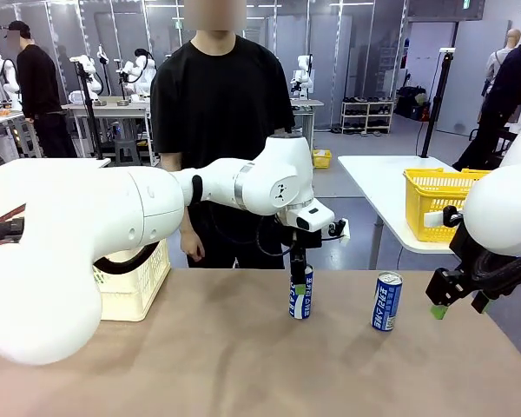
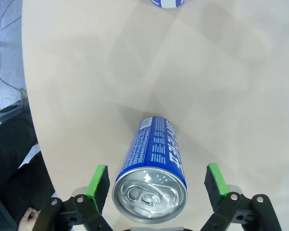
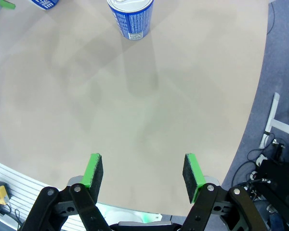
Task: Place the drinks into the Shopping basket.
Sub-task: Pick up one drink and place it into the Shopping basket.
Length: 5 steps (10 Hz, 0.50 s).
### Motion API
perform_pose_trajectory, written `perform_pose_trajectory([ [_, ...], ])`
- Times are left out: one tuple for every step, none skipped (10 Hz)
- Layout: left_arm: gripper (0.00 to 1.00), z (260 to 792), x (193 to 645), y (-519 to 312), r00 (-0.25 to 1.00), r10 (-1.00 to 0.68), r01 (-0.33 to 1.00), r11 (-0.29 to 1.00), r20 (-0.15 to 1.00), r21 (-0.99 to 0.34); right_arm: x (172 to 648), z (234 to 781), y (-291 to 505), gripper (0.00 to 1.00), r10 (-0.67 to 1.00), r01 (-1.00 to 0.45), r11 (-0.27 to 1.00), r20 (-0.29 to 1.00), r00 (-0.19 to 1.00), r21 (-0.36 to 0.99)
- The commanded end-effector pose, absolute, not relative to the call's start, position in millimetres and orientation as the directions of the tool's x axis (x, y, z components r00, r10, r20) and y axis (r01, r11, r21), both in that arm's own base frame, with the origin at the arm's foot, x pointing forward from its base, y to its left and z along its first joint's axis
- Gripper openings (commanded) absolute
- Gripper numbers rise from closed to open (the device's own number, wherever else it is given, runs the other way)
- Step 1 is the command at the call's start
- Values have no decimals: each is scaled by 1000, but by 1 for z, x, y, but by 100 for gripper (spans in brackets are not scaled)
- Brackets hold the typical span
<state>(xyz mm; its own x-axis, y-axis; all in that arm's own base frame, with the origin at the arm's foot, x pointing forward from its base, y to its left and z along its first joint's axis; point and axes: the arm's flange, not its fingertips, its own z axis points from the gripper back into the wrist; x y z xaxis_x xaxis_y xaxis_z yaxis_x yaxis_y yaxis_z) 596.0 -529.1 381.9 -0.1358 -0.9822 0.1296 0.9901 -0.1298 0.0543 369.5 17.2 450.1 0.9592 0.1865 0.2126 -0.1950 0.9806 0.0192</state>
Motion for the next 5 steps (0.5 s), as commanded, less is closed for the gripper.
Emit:
perform_pose_trajectory([
  [100,392,627,-556,-124,-982,992,-121,140,23,369,450,15,84,185,-194,981,214,959,21],
  [100,391,628,-558,-126,-982,992,-124,144,26,369,450,15,84,185,-194,981,214,959,21],
  [100,391,628,-558,-134,-978,991,-132,158,26,369,450,15,84,185,-194,981,214,959,21],
  [100,391,629,-558,-134,-976,991,-132,169,25,369,450,15,84,185,-194,981,214,959,21],
  [94,391,630,-558,-136,-975,991,-133,174,27,369,450,15,84,185,-194,981,214,959,21],
])
